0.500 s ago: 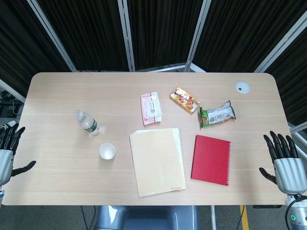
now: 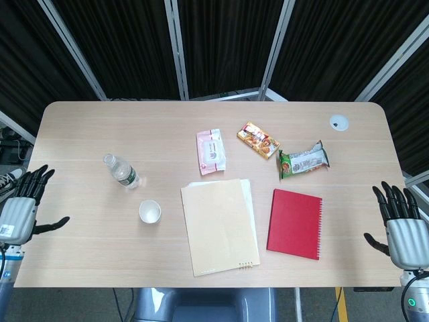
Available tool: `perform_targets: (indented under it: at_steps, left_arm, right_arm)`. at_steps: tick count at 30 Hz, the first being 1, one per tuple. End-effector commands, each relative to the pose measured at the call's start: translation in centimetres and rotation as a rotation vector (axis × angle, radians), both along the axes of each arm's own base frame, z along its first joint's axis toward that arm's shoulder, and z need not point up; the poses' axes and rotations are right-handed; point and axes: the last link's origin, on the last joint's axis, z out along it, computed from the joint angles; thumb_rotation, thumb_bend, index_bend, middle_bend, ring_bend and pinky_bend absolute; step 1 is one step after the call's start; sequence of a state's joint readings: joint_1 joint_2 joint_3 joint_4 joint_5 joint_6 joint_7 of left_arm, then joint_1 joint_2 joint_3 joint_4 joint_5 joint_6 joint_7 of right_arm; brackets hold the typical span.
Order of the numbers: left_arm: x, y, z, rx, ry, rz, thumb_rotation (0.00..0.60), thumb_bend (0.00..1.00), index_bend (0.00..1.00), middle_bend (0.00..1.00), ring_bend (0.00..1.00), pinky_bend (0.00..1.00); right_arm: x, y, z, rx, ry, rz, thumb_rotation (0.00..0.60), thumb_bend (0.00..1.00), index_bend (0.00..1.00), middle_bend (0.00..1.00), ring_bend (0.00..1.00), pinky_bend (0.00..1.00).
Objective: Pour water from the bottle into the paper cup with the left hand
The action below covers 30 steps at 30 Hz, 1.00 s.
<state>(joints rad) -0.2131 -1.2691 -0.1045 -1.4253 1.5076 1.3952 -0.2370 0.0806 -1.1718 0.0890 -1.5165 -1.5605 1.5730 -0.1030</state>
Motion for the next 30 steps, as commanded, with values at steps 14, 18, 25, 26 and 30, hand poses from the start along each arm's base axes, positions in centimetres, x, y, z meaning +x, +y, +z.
perform_targets:
  at_steps: [14, 18, 25, 26, 30]
  left_arm:
    - [-1.1, 9.4, -9.4, -0.127, -0.388, 0.194, 0.6, 0.0, 0.0, 0.0, 0.0, 0.0]
    - [-0.9, 10.6, -10.8, -0.162, -0.43, 0.213, 0.6, 0.0, 0.0, 0.0, 0.0, 0.0]
    - [0.0, 12.9, -13.0, -0.236, -0.505, 0.251, 0.6, 0.0, 0.0, 0.0, 0.0, 0.0]
    - [0.3, 13.2, -13.2, -0.247, -0.505, 0.246, 0.6, 0.0, 0.0, 0.0, 0.0, 0.0]
    - [1.5, 14.1, -14.2, -0.275, -0.527, 0.218, 0.6, 0.0, 0.0, 0.0, 0.0, 0.0]
  right_arm:
    - [-1.4, -1.3, -0.4, 0.021, 0.014, -0.086, 0.6, 0.0, 0.0, 0.0, 0.0, 0.0]
    - [-1.8, -1.4, -0.3, 0.016, 0.018, -0.11, 0.6, 0.0, 0.0, 0.0, 0.0, 0.0]
    - [-1.8, -1.2, 0.3, -0.011, 0.024, -0.124, 0.6, 0.0, 0.0, 0.0, 0.0, 0.0]
    - [-1.8, -1.2, 0.4, -0.013, 0.024, -0.124, 0.6, 0.0, 0.0, 0.0, 0.0, 0.0]
    - [-2.0, -1.2, 0.5, -0.018, 0.029, -0.133, 0.6, 0.0, 0.0, 0.0, 0.0, 0.0]
